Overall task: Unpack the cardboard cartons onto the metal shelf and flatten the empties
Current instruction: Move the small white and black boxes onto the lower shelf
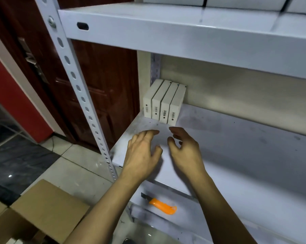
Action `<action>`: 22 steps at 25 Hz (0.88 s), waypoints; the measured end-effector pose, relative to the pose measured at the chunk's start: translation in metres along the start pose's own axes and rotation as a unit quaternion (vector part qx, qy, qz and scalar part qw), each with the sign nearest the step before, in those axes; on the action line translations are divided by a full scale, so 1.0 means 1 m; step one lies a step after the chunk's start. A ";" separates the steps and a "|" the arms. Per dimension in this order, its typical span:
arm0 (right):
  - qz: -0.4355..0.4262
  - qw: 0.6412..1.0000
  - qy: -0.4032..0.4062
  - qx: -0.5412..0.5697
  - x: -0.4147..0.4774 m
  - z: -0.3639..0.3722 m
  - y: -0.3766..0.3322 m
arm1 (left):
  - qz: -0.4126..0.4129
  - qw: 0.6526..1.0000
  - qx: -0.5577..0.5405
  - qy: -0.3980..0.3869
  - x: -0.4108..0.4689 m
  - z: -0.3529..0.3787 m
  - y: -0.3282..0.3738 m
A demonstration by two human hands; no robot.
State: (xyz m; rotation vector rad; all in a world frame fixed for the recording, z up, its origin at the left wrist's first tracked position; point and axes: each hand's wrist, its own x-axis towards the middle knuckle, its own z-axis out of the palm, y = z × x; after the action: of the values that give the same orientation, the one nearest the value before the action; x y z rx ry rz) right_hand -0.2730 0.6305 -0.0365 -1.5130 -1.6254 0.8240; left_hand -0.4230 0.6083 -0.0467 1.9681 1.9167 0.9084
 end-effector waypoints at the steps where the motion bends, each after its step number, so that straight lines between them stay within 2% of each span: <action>1: -0.002 1.000 -0.007 0.000 -0.003 0.002 -0.002 | -0.010 1.000 -0.007 0.001 -0.006 -0.004 -0.002; 15: -0.045 0.997 -0.064 0.007 -0.041 0.045 -0.033 | -0.088 0.995 -0.024 0.039 -0.077 -0.047 -0.038; 22: -0.066 0.993 -0.101 0.013 -0.090 0.073 -0.053 | -0.128 0.989 -0.014 0.068 -0.138 -0.081 -0.056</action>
State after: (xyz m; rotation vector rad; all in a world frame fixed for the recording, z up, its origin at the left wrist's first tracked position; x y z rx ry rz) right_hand -0.3620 0.5386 -0.0371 -1.3232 -1.8324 0.9447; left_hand -0.5073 0.4615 -0.0515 1.6312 2.1559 1.0099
